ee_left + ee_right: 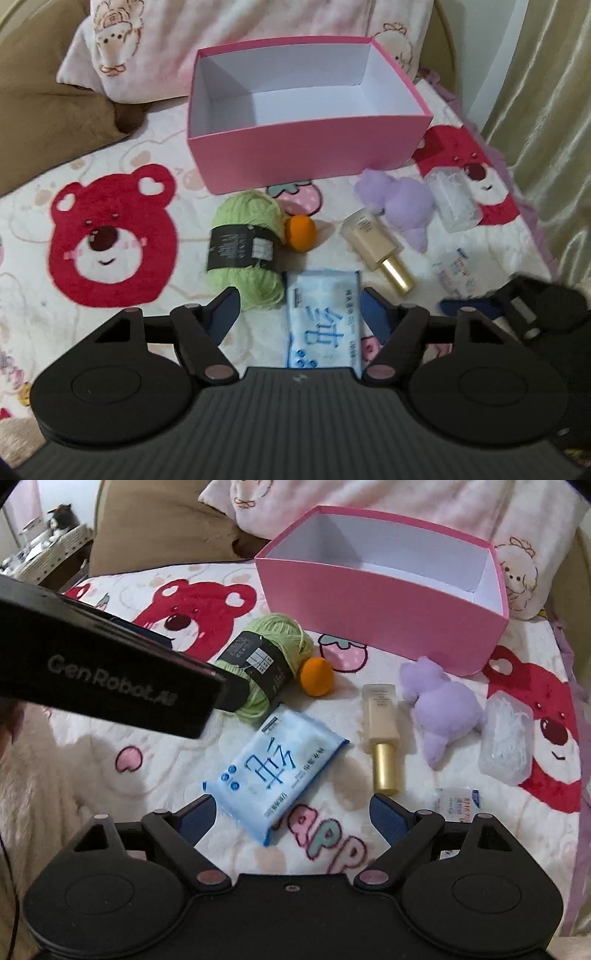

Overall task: Organize objects
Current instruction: 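Reach the left gripper to the blue-and-white wet-wipe pack and grasp it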

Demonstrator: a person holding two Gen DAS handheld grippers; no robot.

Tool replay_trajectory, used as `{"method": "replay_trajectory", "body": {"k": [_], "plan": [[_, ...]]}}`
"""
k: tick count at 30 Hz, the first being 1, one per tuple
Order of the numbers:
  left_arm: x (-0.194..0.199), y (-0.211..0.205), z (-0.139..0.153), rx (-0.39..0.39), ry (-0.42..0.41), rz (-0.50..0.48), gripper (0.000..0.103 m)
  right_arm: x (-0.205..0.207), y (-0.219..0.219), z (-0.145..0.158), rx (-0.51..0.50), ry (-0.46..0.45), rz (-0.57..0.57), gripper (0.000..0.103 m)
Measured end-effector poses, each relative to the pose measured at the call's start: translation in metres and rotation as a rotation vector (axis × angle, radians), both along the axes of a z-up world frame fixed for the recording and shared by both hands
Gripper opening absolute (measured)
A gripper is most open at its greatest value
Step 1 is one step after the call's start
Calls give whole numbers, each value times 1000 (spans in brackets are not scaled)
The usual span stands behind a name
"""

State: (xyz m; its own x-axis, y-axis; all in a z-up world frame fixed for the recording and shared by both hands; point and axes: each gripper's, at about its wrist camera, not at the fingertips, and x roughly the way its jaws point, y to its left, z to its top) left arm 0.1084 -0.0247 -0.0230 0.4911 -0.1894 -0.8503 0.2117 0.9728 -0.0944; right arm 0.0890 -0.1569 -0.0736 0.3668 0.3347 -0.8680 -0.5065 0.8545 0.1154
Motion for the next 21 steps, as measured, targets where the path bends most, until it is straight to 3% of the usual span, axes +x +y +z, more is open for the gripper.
{"method": "replay_trajectory", "body": {"k": [2, 7, 10, 15, 18, 21], "plan": [[7, 4, -8, -43, 29, 19, 70, 10, 1, -9, 27, 37, -48, 93], [15, 6, -36, -23, 50, 26, 68, 19, -3, -47, 139, 139, -156, 92], [20, 8, -55, -49, 99, 14, 60, 12, 5, -73, 163, 218, -156, 92], [24, -3, -90, 17, 146, 15, 54, 1, 22, -81, 136, 157, -112, 92], [26, -3, -110, -12, 220, 9, 54, -3, 24, -81, 135, 100, -113, 86], [32, 5, -119, -111, 269, 49, 54, -8, 28, -83, 104, 34, -95, 78]]}}
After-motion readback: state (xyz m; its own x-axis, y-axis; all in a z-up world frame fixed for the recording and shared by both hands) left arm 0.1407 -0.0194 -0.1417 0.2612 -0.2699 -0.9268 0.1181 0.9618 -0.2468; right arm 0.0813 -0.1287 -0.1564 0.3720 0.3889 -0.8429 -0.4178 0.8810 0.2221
